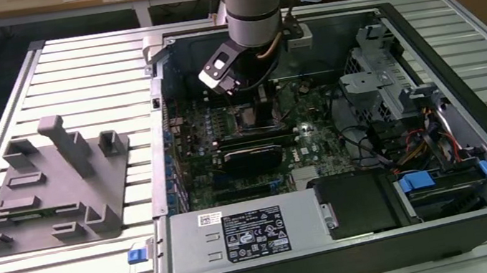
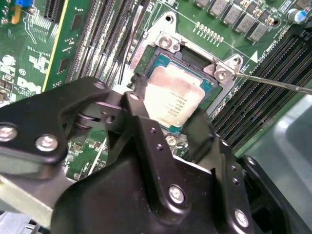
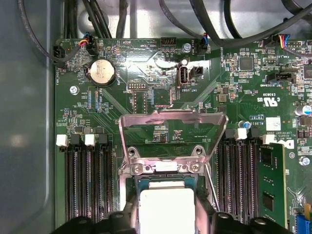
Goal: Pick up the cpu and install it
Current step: 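Place the cpu into insertion slot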
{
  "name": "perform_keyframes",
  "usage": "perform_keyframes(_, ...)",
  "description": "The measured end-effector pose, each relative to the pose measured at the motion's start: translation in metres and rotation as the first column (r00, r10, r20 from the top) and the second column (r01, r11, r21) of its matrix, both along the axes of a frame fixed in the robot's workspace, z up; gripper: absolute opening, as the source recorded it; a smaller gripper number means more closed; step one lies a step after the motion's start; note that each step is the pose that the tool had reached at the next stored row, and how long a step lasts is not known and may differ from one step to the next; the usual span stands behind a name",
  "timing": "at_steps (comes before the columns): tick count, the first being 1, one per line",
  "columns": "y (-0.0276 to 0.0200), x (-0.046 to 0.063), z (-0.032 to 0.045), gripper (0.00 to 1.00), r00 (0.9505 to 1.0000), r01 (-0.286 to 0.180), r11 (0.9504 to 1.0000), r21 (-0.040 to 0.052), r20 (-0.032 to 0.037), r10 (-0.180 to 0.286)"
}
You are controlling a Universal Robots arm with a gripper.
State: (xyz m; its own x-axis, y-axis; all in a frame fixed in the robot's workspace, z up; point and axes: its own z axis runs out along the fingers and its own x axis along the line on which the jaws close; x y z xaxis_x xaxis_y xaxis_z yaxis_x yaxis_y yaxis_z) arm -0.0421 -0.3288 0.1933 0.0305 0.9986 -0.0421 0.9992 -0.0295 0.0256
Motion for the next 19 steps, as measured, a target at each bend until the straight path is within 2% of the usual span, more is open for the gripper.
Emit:
perform_keyframes(1, 0.0, 0.0, 0.0, 0.6, 1.0, 0.0, 1.0, 0.0, 0.0, 0.0)
perform_keyframes(2, -0.0001, 0.0, 0.0001, 0.67, 1.0, 0.0, 1.0, -0.0003, -0.0001, 0.0)
perform_keyframes(6, -0.0001, 0.0, 0.0007, 0.67, 1.0, 0.0, 1.0, -0.0007, -0.0003, 0.0)
perform_keyframes(19, 0.0, 0.0, 0.0129, 0.67, 1.0, 0.0, 1.0, -0.0001, 0.0, 0.0)
